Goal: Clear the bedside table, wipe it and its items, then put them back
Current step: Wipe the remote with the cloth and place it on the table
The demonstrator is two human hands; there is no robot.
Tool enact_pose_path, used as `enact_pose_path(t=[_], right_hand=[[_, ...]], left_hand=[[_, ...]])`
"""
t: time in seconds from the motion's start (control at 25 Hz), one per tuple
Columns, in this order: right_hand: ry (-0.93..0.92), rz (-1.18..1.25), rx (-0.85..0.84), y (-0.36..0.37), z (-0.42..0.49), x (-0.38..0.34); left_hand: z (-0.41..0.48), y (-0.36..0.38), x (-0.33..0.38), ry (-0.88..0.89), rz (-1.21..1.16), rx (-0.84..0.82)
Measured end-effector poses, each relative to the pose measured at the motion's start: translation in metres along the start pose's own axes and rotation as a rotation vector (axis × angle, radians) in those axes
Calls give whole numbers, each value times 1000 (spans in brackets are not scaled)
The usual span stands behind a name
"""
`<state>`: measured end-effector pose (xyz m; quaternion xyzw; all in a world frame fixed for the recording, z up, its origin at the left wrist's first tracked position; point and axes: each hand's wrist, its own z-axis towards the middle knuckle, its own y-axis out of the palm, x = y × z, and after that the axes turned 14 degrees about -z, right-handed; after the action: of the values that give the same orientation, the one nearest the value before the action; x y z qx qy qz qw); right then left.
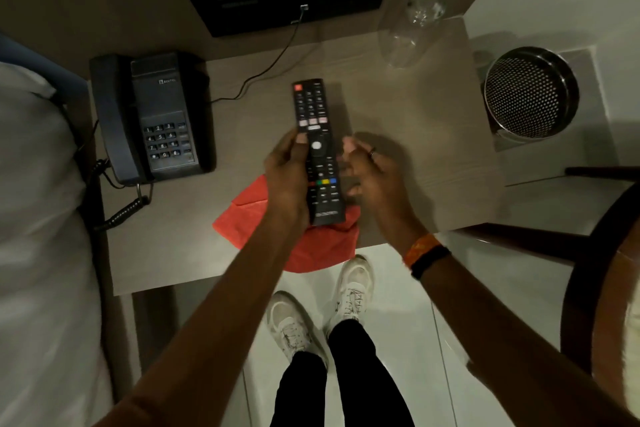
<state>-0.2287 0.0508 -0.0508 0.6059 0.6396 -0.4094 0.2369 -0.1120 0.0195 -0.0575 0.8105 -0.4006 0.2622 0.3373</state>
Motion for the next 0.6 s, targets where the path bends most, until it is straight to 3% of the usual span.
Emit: enact_pose_path(t=[0.08, 0.2, 0.28, 0.44, 0.6], right_hand=[[-17, -2, 7, -16, 21, -2], [-76, -136, 85, -26, 50, 2], [-21, -190, 107, -27, 70, 5], [15, -341, 191, -26, 92, 15], [-20, -447, 286, -23, 94, 21]], left_hand=[[2, 26, -24, 14, 66, -19], [28, 44, -37, 158, 329, 108], [46, 46, -34, 146, 401, 153], [60, 37, -38, 37, 424, 152], [65, 32, -41, 79, 386, 154]])
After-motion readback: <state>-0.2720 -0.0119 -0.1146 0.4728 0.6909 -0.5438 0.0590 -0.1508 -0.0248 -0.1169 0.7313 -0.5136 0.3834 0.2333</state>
